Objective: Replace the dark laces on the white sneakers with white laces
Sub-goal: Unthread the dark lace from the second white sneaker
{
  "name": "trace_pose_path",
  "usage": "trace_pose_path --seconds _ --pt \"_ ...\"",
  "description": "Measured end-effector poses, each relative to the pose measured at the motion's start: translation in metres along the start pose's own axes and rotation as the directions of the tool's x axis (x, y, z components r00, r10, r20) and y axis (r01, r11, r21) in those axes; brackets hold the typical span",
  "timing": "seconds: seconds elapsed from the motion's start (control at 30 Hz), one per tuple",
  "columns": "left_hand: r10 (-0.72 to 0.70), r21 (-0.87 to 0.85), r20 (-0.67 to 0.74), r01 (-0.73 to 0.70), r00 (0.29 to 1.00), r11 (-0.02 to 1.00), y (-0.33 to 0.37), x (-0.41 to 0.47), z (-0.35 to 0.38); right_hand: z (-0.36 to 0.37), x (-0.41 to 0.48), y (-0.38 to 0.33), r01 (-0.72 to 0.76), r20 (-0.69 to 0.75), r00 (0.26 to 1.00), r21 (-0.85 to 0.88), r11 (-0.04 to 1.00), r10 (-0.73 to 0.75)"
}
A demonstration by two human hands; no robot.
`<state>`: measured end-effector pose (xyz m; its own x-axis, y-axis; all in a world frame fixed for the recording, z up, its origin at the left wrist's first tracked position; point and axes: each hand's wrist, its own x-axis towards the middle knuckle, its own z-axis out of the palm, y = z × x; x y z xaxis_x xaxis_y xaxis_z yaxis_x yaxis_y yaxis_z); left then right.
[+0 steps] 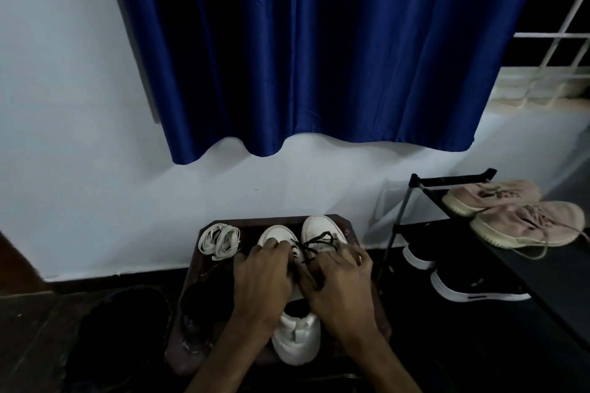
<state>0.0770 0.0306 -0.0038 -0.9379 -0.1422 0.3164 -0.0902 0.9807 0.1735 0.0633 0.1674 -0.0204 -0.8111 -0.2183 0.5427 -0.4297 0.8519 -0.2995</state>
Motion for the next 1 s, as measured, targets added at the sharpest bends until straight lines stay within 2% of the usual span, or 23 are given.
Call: trace_pose_path --seconds 0.1,0.17,0.2,0.27,0.3,0.33,0.37,0.4,0.43,0.53,0.57,0.63,0.67,0.7,0.73,0.77,0.83,1.0 --pt "0.041 0.083 0.016 -0.042 0.999 0.996 0.003 0.005 0.003 -0.003 -0.002 0.004 0.047 -0.007 0.999 0.062 0.997 -0.047" --pt "0.061 0.121 0.034 -0.064 0.998 0.991 0.007 0.004 0.001 -0.002 -0.001 0.005 0.027 0.005 1.0 0.072 0.997 -0.027" --pt "0.053 0.088 0.005 -0.053 0.999 0.995 0.007 0.005 -0.004 0.0 -0.001 0.004 0.012 0.015 1.0 0.069 0.998 -0.013" --pt "-0.119 -0.112 -0.049 0.113 0.992 0.987 -0.002 0.011 -0.01 0.001 -0.001 0.005 -0.01 0.027 1.0 0.064 0.998 0.008" --pt "-0.279 -0.324 -0.017 0.259 0.96 0.91 -0.009 0.017 -0.017 0.002 -0.001 0.004 -0.018 0.032 0.999 0.066 0.998 0.016" --pt "-0.415 -0.566 0.074 0.381 0.907 0.731 -0.017 0.023 -0.019 0.002 -0.001 0.005 -0.03 0.027 0.999 0.071 0.997 0.028" --pt "-0.49 -0.75 0.207 0.459 0.847 0.477 -0.024 0.027 -0.017 0.002 -0.002 0.005 -0.038 0.014 0.999 0.077 0.996 0.037" --pt "-0.505 -0.826 0.287 0.477 0.814 0.3 -0.026 0.026 -0.015 0.002 -0.003 0.005 -0.043 0.006 0.999 0.082 0.996 0.042" --pt "-0.491 -0.831 0.319 0.488 0.811 0.267 -0.024 0.023 -0.014 0.002 -0.004 0.004 -0.043 -0.001 0.999 0.084 0.995 0.043" --pt "-0.356 -0.793 0.309 0.446 0.882 0.415 -0.017 0.012 -0.007 0.002 -0.003 0.003 -0.046 -0.002 0.999 0.09 0.995 0.047" --pt "-0.304 -0.742 0.263 0.393 0.916 0.543 -0.017 0.011 -0.006 0.002 -0.002 0.003 -0.049 0.003 0.999 0.093 0.994 0.049" --pt "-0.127 -0.527 0.041 0.13 0.991 0.84 -0.018 0.014 -0.013 0.002 -0.002 0.004 -0.052 0.015 0.999 0.089 0.995 0.051" --pt "0.0 -0.411 -0.023 -0.01 1.0 0.911 -0.019 0.014 -0.015 0.002 -0.003 0.005 -0.048 0.016 0.999 0.087 0.995 0.047" --pt "0.111 -0.335 0.005 -0.103 0.994 0.937 -0.016 0.015 -0.02 0.002 -0.003 0.005 -0.042 0.009 0.999 0.087 0.995 0.041" --pt "0.176 -0.283 0.091 -0.144 0.98 0.948 -0.013 0.014 -0.023 0.001 -0.003 0.004 -0.04 0.006 0.999 0.092 0.995 0.04" --pt "0.219 -0.226 0.176 -0.177 0.96 0.958 -0.012 0.013 -0.022 0.001 -0.004 0.004 -0.042 0.004 0.999 0.095 0.995 0.042" --pt "0.242 -0.067 0.259 -0.233 0.935 0.97 -0.01 0.011 -0.02 0.001 -0.003 0.003 -0.055 0.018 0.998 0.096 0.994 0.054" --pt "0.131 -0.033 0.078 -0.129 0.988 0.991 0.001 0.009 -0.014 -0.007 -0.003 0.006 0.008 0.109 0.994 0.061 0.998 -0.015"
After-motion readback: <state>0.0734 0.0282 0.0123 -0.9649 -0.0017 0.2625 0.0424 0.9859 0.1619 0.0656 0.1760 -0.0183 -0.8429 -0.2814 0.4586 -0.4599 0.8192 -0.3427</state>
